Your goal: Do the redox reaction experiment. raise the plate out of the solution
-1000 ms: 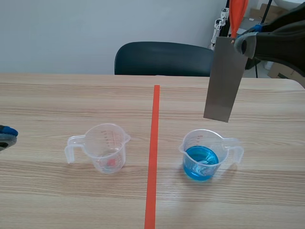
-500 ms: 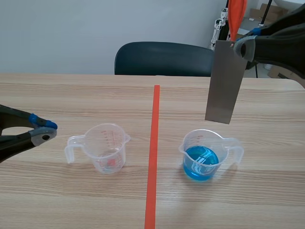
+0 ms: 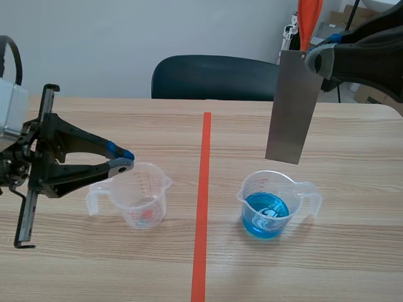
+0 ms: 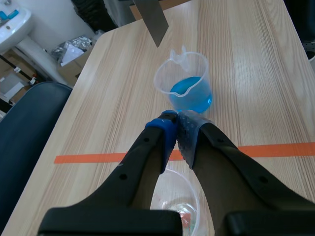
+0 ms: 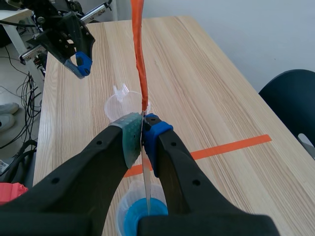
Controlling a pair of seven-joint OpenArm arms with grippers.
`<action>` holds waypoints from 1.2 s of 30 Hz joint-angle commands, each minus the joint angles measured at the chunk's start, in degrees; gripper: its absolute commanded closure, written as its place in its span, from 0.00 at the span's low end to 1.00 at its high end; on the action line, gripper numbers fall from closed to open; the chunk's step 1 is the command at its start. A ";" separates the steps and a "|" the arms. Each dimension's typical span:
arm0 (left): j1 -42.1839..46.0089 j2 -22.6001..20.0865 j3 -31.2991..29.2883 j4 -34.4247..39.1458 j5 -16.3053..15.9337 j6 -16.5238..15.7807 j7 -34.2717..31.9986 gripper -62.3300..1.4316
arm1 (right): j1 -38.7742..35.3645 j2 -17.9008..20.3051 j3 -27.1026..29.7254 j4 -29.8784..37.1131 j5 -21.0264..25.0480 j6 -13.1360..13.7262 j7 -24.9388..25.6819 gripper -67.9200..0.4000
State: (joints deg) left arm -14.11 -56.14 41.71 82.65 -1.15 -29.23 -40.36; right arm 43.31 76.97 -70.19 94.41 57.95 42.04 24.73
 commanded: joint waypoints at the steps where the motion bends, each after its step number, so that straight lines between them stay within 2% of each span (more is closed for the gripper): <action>1: -1.20 1.20 1.07 0.79 -0.79 -0.15 0.35 0.92 | 1.27 0.63 1.27 0.42 0.81 0.68 0.15 0.97; 18: -10.75 10.73 10.95 0.70 -0.79 -1.86 12.66 0.92 | 1.27 0.66 1.27 0.42 0.81 0.68 -0.44 0.97; 32: -14.53 17.05 11.65 -0.02 -0.92 -1.36 19.65 0.92 | 1.27 0.66 1.27 0.42 0.81 0.68 -0.44 0.97; 36: -15.45 18.21 11.65 -2.03 -2.51 -0.85 20.09 0.92 | 1.27 0.66 1.27 0.42 0.81 0.68 -0.44 0.97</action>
State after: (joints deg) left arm -28.56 -38.15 53.30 80.84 -2.44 -30.15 -19.88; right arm 43.29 76.97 -70.19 94.41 57.93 42.04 23.44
